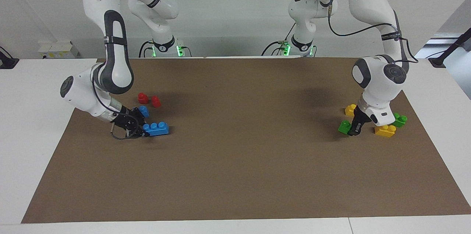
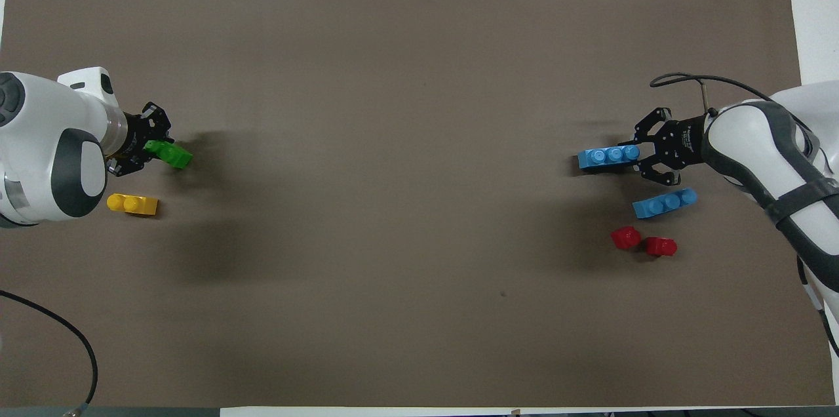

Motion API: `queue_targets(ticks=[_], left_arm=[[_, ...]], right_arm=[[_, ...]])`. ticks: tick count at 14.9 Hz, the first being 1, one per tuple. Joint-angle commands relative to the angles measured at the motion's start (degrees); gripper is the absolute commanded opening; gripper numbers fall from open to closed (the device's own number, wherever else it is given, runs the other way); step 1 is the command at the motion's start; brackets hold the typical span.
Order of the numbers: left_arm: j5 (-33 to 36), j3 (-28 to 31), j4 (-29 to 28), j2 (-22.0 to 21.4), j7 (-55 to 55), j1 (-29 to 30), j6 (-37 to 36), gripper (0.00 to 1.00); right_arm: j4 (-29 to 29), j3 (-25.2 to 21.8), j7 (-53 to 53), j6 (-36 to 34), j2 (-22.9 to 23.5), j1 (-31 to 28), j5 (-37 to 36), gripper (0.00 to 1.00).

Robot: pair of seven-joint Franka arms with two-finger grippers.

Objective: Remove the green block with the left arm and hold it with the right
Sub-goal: 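Open the left gripper over the green brick while the right gripper releases the blue brick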

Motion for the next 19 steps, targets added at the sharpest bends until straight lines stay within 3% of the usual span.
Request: queue_targets(ticks=[1, 2, 3, 4, 5, 6, 11, 14, 19], left_arm=[[0.2, -0.5, 0.1, 1.4, 1.6, 0.7, 2.3, 0.00], [0.2, -0.5, 0.1, 1.4, 1.6, 0.7, 2.3, 0.00], [0.2, -0.5, 0.0, 1.4, 1.9, 0.7, 2.5, 0.00], [0.2, -0.5, 0.0, 1.4, 2.3, 0.7, 2.5, 0.16], [0.3, -0.5, 0.1, 1.4, 2.5, 0.7, 2.5, 0.82], [0.3, -0.5, 0.3, 1.4, 2.8, 0.6, 2.2, 1.00], [0.4, -0.6, 3.2, 0.2, 3.0, -0.1, -2.4, 1.00], [0.6, -1.0, 5.7, -2.1, 4.6, -0.2, -8.1, 1.00], [0.7, -1.1, 9.6, -6.5, 8.8, -2.0, -18.3, 1.00]], right_arm=[[-1.4, 0.3, -0.4, 1.4, -0.8, 1.1, 0.0, 0.43], [-1.3, 0.3, -0.1, 1.3, -0.9, 1.2, 0.0, 0.79], [-1.0, 0.3, 0.0, 0.6, -0.9, 1.1, 0.0, 0.98], [-0.8, 0.3, 0.0, 0.0, -1.2, 1.1, -0.1, 1.00], [-0.3, 0.3, 0.0, -1.1, -1.5, 1.1, -0.3, 1.00], [0.4, 0.2, 0.1, -1.9, -1.7, 1.1, -0.4, 1.00], [5.5, 0.2, -0.5, -8.0, -4.2, 0.1, -5.9, 1.00], [10.0, 0.2, -1.8, -12.5, -5.6, 0.2, -13.8, 1.00], [20.2, 0.2, -13.0, -24.9, -6.2, 0.1, -19.1, 1.00]])
